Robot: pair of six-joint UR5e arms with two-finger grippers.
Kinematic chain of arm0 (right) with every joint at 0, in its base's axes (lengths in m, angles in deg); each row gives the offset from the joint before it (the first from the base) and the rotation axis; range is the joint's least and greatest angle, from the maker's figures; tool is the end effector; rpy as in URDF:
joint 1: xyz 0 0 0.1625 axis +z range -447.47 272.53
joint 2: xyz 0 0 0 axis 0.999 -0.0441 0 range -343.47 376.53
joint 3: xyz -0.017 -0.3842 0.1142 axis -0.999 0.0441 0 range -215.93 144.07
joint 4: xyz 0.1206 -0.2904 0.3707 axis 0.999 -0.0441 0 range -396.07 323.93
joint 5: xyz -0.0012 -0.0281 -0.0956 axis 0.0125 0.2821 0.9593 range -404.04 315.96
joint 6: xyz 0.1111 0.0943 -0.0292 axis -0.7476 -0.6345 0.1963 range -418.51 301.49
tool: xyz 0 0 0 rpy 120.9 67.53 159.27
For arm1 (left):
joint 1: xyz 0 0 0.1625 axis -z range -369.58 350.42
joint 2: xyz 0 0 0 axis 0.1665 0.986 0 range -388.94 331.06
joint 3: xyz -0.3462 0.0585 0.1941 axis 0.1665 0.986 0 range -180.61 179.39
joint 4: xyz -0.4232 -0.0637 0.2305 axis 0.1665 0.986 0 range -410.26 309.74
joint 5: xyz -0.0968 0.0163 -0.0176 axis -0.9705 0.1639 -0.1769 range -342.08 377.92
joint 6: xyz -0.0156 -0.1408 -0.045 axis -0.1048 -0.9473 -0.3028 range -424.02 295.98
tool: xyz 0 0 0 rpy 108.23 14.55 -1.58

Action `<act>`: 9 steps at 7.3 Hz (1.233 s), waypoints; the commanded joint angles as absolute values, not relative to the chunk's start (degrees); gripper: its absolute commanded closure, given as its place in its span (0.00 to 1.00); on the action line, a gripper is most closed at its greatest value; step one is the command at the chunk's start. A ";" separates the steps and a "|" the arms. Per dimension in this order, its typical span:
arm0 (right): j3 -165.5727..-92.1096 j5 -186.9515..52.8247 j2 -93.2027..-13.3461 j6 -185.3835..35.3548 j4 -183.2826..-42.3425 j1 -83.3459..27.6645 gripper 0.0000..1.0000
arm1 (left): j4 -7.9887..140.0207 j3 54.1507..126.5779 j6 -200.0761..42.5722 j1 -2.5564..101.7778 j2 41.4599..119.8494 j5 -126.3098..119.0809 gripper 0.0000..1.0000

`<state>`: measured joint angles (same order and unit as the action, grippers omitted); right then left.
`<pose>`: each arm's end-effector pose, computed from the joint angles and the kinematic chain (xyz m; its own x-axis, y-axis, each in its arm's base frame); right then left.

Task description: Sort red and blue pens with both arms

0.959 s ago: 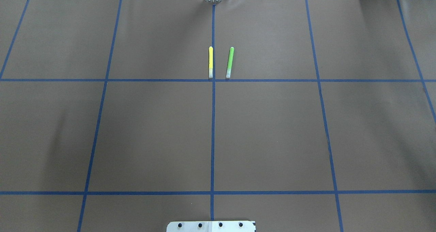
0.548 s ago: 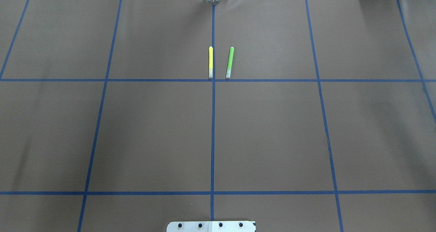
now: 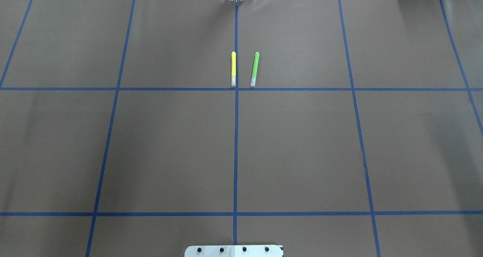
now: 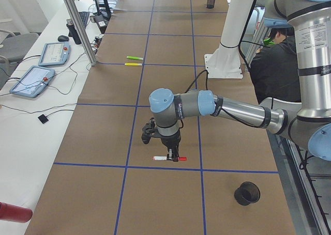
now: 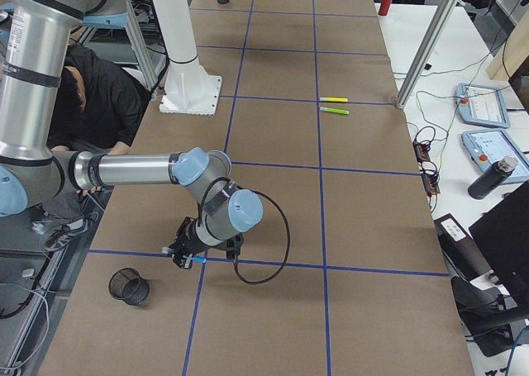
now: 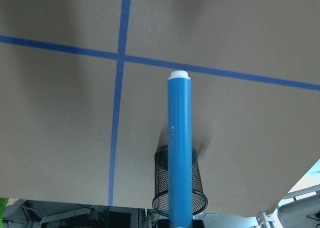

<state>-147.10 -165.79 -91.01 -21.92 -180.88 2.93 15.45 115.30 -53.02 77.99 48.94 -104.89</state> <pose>0.0573 -0.3092 0.6723 0.6830 -0.0396 0.7294 0.5017 0.7511 -0.4291 -0.0339 -0.4469 0.5843 0.8205 0.1255 -0.5578 -0.2019 0.9764 -0.0772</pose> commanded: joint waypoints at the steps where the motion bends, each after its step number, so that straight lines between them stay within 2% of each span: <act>1: -147.64 -166.39 -91.57 -19.50 -189.14 5.51 1.00 | 12.59 118.30 -52.86 78.13 48.58 -104.95 1.00; 5: -145.55 -167.26 -93.58 -16.15 -200.50 9.12 1.00 | 12.23 119.98 -52.77 78.30 48.58 -104.95 1.00; 7: -137.93 -167.44 -93.95 -12.49 -200.33 12.36 1.00 | 12.23 121.12 -52.86 78.22 48.49 -104.95 1.00; 9: -134.56 -166.83 -93.68 -11.85 -200.16 14.12 1.00 | 12.23 120.77 -52.95 78.13 49.10 -105.04 1.00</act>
